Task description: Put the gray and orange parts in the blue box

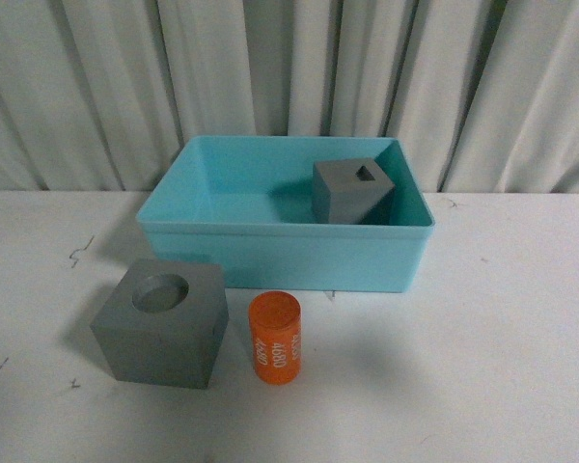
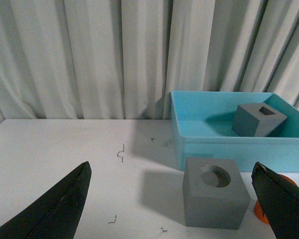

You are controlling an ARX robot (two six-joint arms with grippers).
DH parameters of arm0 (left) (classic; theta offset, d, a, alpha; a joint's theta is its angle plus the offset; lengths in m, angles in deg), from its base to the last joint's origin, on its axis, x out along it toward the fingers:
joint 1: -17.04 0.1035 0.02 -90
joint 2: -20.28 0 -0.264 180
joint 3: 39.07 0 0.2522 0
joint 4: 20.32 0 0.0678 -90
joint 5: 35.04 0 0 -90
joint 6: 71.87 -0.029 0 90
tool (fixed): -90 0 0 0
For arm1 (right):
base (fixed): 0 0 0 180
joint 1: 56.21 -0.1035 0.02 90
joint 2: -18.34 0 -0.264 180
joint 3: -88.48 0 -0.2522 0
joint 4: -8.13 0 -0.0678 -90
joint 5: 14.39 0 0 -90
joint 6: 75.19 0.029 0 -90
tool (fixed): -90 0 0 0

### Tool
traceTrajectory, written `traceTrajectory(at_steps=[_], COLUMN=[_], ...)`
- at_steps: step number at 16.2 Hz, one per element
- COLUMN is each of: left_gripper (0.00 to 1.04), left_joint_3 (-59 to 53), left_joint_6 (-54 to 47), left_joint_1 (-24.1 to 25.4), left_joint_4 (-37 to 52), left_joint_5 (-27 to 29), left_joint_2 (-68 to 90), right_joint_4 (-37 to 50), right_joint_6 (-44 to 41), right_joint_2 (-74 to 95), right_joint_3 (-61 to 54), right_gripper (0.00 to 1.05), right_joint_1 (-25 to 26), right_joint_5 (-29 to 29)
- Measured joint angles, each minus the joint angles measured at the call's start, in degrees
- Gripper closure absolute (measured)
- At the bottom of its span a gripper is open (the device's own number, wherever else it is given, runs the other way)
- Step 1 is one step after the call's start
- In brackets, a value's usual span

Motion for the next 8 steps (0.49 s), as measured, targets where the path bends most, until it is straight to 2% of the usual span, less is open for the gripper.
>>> traceTrajectory(at_steps=[1,2,3,5,7,8], left_gripper=[0.07,0.07,0.07,0.07,0.07,0.07], left_joint_3=[0.00,0.00,0.00,0.00,0.00,0.00], left_joint_6=[0.00,0.00,0.00,0.02,0.00,0.00], left_joint_1=[0.00,0.00,-0.02,0.07,0.07,0.04], left_joint_4=[0.00,0.00,0.04,-0.02,0.00,0.00], left_joint_5=[0.00,-0.02,-0.02,0.00,0.00,0.00], left_joint_2=[0.00,0.00,0.00,0.00,0.00,0.00], right_joint_4=[-2.01,12.33,21.97,30.47,29.29,27.50], right_joint_6=[0.87,-2.32,-7.26,-15.39,-19.37,-20.76], right_joint_2=[-3.58,-4.83,-6.10,-10.32,-13.75,-15.78], right_joint_3=[-4.74,-10.36,-12.48,-15.63,-17.62,-19.08], right_gripper=[0.06,0.14,0.24,0.40,0.56,0.69], right_joint_1=[-0.50,0.52,1.62,3.19,4.96,5.92], right_joint_5=[-0.02,-2.86,-4.83,-6.97,-8.28,-9.33])
